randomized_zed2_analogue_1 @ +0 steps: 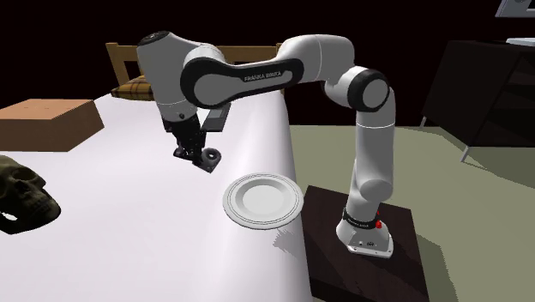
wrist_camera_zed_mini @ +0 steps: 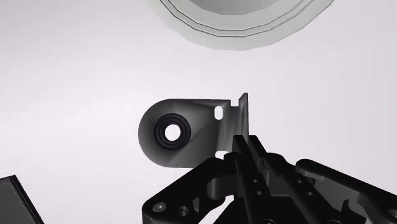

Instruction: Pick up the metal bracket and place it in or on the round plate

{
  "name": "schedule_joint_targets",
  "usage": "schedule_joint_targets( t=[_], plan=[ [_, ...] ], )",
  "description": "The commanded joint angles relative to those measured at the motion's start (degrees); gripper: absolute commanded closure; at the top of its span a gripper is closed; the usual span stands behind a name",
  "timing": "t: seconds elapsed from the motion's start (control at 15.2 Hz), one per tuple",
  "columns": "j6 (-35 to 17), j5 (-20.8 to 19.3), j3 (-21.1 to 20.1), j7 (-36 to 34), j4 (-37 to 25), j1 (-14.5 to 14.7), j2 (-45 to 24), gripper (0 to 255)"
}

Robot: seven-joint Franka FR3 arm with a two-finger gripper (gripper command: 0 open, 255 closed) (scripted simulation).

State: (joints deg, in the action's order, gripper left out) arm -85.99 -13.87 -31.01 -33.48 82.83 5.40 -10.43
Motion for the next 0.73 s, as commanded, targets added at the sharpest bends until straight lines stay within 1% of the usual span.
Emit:
schedule_joint_targets(
  t=[0.0,0.33,0.66],
  plan=[
    [-1.34,2.37,-0.28,-0.02,5.45,-0.86,4.70,255],
    [-2.95,8.29,-0.61,-0.14,16.74,-0.89,16.04,255],
    [-2.60,13.65,-0.44,-0.46,25.42,0.92,26.39,255]
  ],
)
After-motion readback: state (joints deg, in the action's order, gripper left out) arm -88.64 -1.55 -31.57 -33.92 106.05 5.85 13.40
